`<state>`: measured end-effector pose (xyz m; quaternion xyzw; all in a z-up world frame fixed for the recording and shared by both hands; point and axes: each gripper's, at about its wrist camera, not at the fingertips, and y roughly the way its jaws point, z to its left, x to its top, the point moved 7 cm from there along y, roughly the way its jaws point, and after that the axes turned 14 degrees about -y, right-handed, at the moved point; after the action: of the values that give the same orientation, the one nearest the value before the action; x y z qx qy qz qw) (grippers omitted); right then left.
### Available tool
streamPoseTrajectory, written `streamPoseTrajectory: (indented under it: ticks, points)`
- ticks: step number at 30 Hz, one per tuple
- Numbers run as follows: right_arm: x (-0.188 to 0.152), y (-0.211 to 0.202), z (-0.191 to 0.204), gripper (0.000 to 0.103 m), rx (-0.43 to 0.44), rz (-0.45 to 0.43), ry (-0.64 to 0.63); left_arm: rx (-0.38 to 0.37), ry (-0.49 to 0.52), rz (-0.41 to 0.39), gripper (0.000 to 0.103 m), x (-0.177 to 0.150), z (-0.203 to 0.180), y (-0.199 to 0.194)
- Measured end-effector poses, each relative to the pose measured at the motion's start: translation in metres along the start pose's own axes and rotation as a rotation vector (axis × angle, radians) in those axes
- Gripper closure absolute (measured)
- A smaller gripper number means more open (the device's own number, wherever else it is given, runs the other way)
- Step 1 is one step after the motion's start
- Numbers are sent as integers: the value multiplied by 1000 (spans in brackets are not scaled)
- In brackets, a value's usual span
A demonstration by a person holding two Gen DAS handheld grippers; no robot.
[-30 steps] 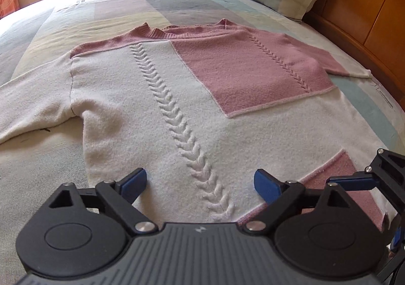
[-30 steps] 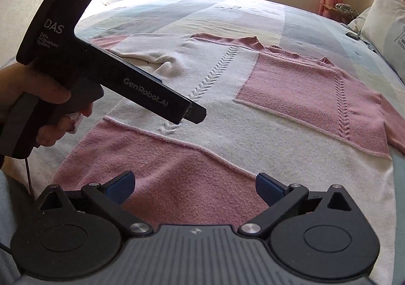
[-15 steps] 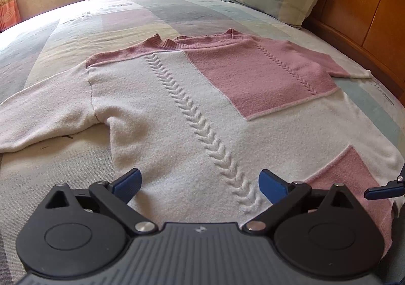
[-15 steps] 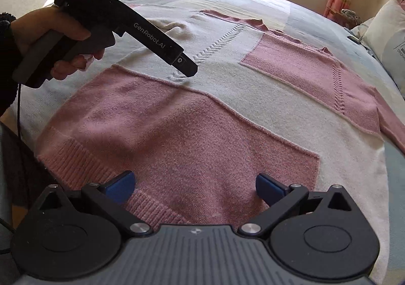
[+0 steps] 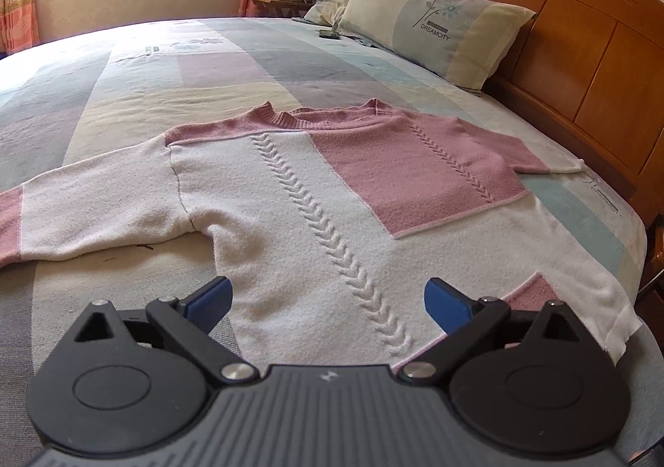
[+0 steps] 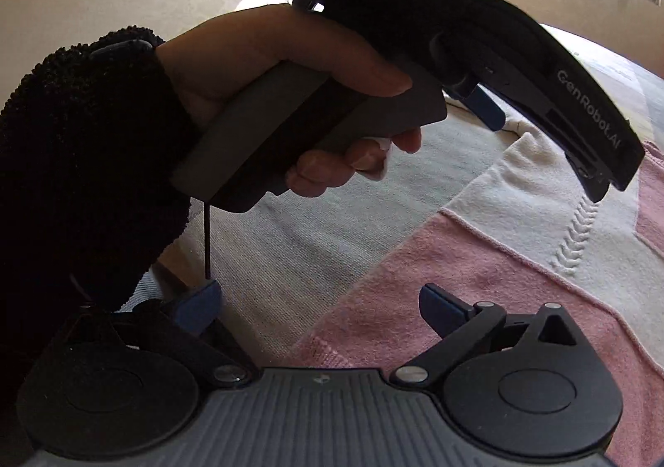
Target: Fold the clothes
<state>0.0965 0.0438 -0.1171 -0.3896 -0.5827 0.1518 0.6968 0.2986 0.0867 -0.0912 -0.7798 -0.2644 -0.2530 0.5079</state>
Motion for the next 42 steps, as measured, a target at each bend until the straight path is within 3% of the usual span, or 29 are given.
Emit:
streamPoseTrajectory:
  ticks: [4, 7, 10, 13, 16, 18, 20, 25, 28, 32, 36, 38, 42]
  points:
    - [6, 14, 12, 0, 86, 10, 35, -6, -6, 1, 4, -1, 3, -1]
    - [11, 16, 12, 0, 79, 22, 15, -9, 0, 0, 4, -2, 0, -1]
    - [5, -9, 0, 0, 69, 4, 68, -20, 11, 2, 4, -3, -5, -1]
    - [-13, -38, -20, 0, -31, -6, 116, -20, 28, 10, 4, -6, -10, 2]
    - [-45, -43, -30, 0, -10, 55, 257, -23, 51, 21, 4, -11, -17, 4]
    - [-52, -54, -23, 0, 2, 37, 264, -24, 68, 27, 4, -14, -22, 5]
    - [-53, -59, -17, 0, 37, 74, 268, -25, 85, 34, 4, -17, -27, 6]
    - [-43, -65, -30, 0, -102, 54, 226, -17, 108, 39, 4, -22, -30, 6]
    - [-50, -41, -37, 0, -110, 101, 247, -3, 106, 45, 4, -22, -29, 8]
    - [-63, -44, -27, 0, -139, 185, 138, -13, 108, 42, 4, -21, -31, 8]
    - [-78, -69, -35, 0, -104, 215, 235, -17, 119, 46, 4, -22, -36, 10]
    - [-73, -76, -44, 0, -97, 187, 265, -15, 130, 51, 4, -25, -40, 11]
    - [-58, -70, -79, 0, -239, 79, 239, -25, 150, 58, 4, -28, -47, 12]
